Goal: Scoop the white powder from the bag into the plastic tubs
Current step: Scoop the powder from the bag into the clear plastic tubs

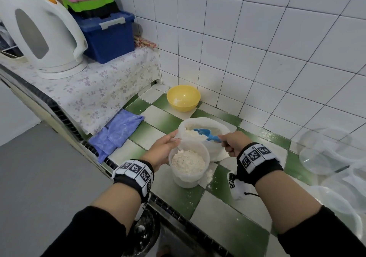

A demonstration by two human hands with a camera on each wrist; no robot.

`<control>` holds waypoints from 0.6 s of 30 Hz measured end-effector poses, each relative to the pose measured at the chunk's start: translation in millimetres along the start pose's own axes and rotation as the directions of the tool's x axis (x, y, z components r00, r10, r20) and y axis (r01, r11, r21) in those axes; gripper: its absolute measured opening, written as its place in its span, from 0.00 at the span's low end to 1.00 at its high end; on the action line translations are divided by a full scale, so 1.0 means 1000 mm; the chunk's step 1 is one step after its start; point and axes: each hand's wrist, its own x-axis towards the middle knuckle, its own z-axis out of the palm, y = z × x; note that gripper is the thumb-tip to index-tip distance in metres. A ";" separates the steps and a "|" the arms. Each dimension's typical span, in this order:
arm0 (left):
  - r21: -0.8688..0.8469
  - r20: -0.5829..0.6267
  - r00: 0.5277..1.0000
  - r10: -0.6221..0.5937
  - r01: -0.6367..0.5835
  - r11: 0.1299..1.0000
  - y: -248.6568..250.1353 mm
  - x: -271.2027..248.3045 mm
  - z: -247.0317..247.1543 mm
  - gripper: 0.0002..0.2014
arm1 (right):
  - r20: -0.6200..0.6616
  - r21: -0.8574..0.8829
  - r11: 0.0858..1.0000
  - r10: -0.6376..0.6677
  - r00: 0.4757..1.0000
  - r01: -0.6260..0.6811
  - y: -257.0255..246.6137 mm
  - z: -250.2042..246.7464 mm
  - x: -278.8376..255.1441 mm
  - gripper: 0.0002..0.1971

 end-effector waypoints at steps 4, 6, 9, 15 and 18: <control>-0.021 -0.108 0.993 0.036 -0.039 0.999 -0.003 -0.007 0.003 0.16 | 0.006 0.092 0.995 0.042 0.999 -0.043 0.001 -0.006 -0.003 0.16; -0.030 -0.145 0.987 0.062 -0.067 0.997 -0.005 -0.010 0.004 0.10 | 0.010 0.141 0.989 0.037 0.999 -0.038 0.001 -0.010 -0.007 0.17; -0.050 -0.169 0.982 0.083 -0.093 0.994 -0.009 -0.014 0.004 0.08 | 0.024 0.202 0.979 -0.006 1.000 0.001 0.000 -0.018 -0.017 0.16; -0.094 -0.144 0.988 0.058 -0.072 0.993 -0.013 -0.021 0.002 0.07 | 0.088 0.198 0.976 -0.112 0.990 0.092 0.000 -0.034 -0.043 0.15; -0.112 -0.124 0.991 0.045 -0.059 0.992 -0.013 -0.023 0.002 0.08 | 0.122 0.120 0.983 -0.150 0.981 0.136 0.003 -0.034 -0.057 0.14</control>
